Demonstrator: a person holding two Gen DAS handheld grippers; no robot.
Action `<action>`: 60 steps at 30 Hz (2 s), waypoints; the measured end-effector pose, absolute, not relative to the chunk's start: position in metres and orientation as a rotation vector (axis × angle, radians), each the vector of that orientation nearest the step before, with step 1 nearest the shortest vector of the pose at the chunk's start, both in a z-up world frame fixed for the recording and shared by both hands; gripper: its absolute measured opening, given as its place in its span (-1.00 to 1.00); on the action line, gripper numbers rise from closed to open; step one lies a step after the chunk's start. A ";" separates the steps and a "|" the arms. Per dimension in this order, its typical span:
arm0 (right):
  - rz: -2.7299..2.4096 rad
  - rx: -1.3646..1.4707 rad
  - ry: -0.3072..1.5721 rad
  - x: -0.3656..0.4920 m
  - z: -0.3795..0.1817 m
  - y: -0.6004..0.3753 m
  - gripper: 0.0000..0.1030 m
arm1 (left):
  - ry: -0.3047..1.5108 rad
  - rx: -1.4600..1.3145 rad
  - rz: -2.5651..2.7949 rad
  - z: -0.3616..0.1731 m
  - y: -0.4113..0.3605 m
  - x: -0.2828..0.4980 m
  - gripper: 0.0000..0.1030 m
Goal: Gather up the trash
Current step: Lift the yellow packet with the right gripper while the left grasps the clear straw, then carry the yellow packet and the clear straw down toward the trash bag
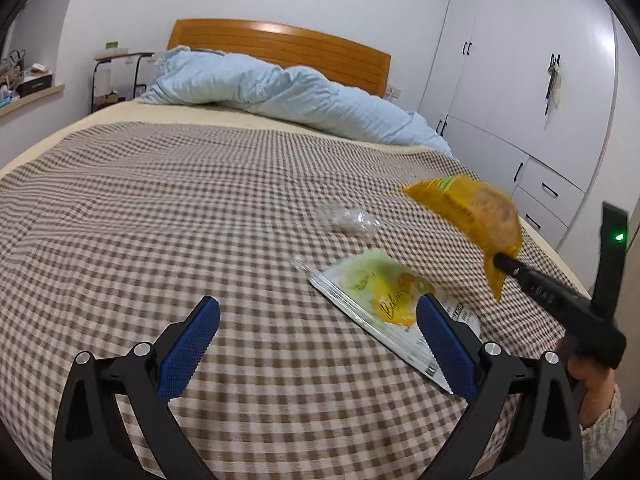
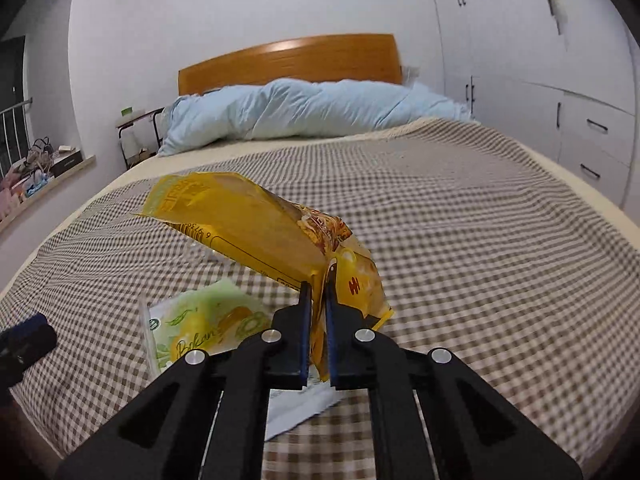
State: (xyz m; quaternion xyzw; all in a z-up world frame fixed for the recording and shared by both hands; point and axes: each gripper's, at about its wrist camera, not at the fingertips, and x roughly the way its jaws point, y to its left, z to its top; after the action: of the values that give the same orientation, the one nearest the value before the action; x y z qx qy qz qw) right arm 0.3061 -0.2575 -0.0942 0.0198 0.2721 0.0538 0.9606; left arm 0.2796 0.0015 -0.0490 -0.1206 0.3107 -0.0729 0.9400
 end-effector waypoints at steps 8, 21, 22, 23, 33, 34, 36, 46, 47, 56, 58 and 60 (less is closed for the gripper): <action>0.069 0.073 0.518 0.300 -0.084 -0.286 -0.87 | 0.705 -0.250 -0.098 -0.065 -0.025 0.297 0.85; 0.046 0.112 0.497 0.290 -0.074 -0.316 -0.87 | 0.838 -0.127 -0.045 -0.096 -0.083 0.327 0.55; 0.046 0.111 0.496 0.289 -0.074 -0.317 -0.87 | 0.851 -0.109 -0.028 -0.100 -0.085 0.328 0.52; 0.046 0.111 0.495 0.288 -0.073 -0.317 -0.87 | 0.847 -0.091 -0.014 -0.101 -0.087 0.327 0.44; 0.063 0.107 0.484 0.285 -0.072 -0.312 -0.87 | 0.861 -0.118 -0.065 -0.096 -0.061 0.317 -0.78; 0.065 0.105 0.485 0.286 -0.072 -0.310 -0.87 | 0.861 -0.120 -0.069 -0.095 -0.058 0.315 -0.81; 0.068 0.105 0.487 0.286 -0.073 -0.307 -0.87 | 0.861 -0.125 -0.090 -0.093 -0.054 0.313 -0.91; 0.084 0.087 0.481 0.281 -0.072 -0.288 -0.87 | 0.796 -0.127 -0.164 -0.076 -0.045 0.295 -0.96; 0.085 0.083 0.480 0.280 -0.072 -0.287 -0.87 | 0.791 -0.127 -0.164 -0.074 -0.045 0.294 -0.96; 0.093 0.062 0.475 0.276 -0.072 -0.283 -0.87 | 0.746 -0.136 -0.152 -0.065 -0.041 0.282 -0.96; 0.095 0.059 0.474 0.274 -0.073 -0.282 -0.87 | 0.722 -0.149 -0.138 -0.061 -0.036 0.276 -0.96; 0.097 0.050 0.473 0.272 -0.072 -0.280 -0.87 | 0.707 -0.166 -0.133 -0.057 -0.032 0.272 -0.96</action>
State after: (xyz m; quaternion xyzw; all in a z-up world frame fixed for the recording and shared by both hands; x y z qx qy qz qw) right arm 0.2722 -0.2797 -0.0723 0.0245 0.2341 0.0479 0.9707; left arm 0.2721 -0.0318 -0.0573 -0.0813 0.3456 -0.0651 0.9326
